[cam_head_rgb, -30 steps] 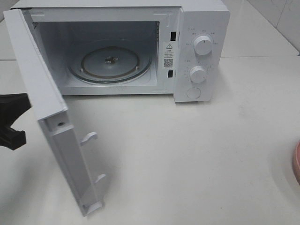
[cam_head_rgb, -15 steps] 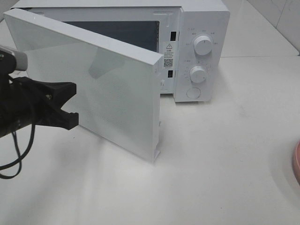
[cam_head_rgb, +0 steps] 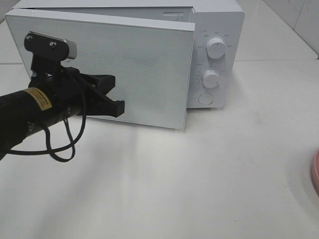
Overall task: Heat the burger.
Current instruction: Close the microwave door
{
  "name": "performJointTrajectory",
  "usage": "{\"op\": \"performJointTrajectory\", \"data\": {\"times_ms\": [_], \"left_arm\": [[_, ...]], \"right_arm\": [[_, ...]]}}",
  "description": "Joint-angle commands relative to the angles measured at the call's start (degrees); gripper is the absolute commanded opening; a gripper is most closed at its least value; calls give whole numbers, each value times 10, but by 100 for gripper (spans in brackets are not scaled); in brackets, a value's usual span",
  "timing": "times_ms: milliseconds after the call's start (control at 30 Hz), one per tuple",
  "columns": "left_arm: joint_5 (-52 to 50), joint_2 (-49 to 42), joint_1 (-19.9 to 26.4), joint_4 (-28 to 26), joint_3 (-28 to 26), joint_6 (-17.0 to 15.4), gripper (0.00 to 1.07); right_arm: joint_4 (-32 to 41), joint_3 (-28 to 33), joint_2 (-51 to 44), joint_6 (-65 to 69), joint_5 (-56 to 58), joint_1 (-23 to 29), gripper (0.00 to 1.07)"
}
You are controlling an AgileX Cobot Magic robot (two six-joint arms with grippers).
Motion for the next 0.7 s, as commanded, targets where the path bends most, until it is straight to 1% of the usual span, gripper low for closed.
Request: {"op": "performJointTrajectory", "data": {"times_ms": [33, 67, 100, 167, 200, 233, 300, 333, 367, 500, 533, 567, 700], "left_arm": [[18, 12, -14, -5, -36, 0, 0], [18, 12, -14, -5, -36, 0, 0], [18, 21, -19, -7, -54, 2, 0], [19, 26, -21, -8, -61, 2, 0], [22, 36, -23, -8, -79, 2, 0], [22, 36, -23, -8, -79, 2, 0], [36, 50, -26, -8, -104, 2, 0], [36, 50, -26, -8, -104, 2, 0], [45, 60, -26, -8, -125, 2, 0], [46, 68, -26, -8, -144, 2, 0], [47, 74, -26, -8, -159, 2, 0], [47, 74, -26, -8, -159, 2, 0], [49, 93, -26, -8, -194, 2, 0]], "right_arm": [[0, 0, -15, 1, -5, -3, 75], [0, 0, -15, 1, -5, -3, 75], [0, 0, -15, 1, -5, -3, 75], [0, 0, -15, 1, -5, -3, 75], [0, 0, -15, 1, -5, -3, 75], [0, 0, -15, 1, -5, -3, 75], [0, 0, -15, 1, -5, -3, 75], [0, 0, -15, 1, -5, -3, 75], [0, 0, -15, 1, -5, -3, 75], [0, 0, -15, 1, -5, -3, 75], [0, 0, -15, 1, -5, -3, 75], [0, 0, -15, 1, -5, -3, 75], [-1, 0, -15, 3, -5, -3, 75]]}}
